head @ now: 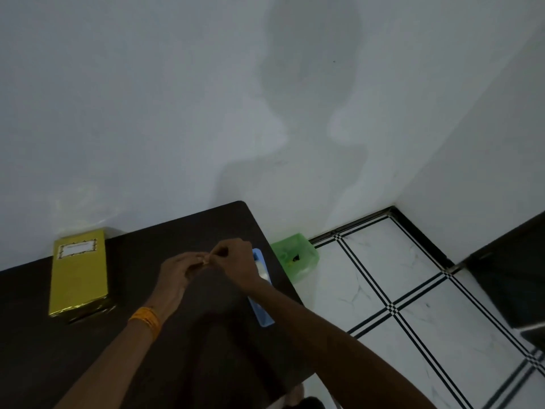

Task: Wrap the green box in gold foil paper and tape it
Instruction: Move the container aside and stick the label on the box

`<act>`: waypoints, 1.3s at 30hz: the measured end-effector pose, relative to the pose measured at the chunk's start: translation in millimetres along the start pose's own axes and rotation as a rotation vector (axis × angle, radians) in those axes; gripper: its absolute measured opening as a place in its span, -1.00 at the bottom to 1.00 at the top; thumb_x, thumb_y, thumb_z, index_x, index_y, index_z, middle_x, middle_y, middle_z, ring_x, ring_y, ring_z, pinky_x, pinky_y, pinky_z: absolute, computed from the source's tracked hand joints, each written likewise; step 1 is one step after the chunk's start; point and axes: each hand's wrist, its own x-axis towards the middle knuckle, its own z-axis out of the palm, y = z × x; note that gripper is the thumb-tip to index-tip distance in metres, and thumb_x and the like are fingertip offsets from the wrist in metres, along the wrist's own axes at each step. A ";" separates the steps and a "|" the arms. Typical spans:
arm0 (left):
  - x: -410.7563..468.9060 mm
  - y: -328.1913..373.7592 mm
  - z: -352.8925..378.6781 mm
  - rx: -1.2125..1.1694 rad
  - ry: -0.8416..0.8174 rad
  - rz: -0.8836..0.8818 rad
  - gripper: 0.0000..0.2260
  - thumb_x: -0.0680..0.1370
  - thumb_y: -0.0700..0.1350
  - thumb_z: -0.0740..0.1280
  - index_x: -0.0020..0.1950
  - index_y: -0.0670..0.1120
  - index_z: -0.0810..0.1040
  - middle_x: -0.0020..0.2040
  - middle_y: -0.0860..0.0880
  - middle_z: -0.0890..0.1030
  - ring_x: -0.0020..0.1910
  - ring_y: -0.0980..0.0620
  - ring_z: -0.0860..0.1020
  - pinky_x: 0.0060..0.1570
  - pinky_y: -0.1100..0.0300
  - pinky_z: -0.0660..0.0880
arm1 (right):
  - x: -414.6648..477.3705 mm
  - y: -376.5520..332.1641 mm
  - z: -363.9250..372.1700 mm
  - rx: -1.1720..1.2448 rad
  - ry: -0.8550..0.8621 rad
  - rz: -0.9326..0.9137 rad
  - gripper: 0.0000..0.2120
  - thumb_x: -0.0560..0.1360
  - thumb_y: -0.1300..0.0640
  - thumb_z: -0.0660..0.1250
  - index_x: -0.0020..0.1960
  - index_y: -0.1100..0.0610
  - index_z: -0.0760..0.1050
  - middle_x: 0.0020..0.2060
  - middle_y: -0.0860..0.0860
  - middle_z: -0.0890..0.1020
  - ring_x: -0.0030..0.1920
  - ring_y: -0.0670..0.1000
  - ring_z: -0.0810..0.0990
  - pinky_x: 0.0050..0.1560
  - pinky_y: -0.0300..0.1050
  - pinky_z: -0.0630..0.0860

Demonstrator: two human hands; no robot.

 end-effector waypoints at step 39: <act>166.2 -86.5 429.9 0.045 0.047 0.177 -0.90 0.47 -0.32 0.45 -0.07 -0.18 0.71 -0.11 -0.18 0.71 -0.05 -0.15 0.68 0.04 0.05 0.61 | 148.1 289.5 -335.3 0.405 -0.021 0.164 -0.94 0.41 0.25 0.51 -0.12 0.15 0.70 -0.24 0.03 0.73 -0.17 0.04 0.72 -0.13 -0.07 0.63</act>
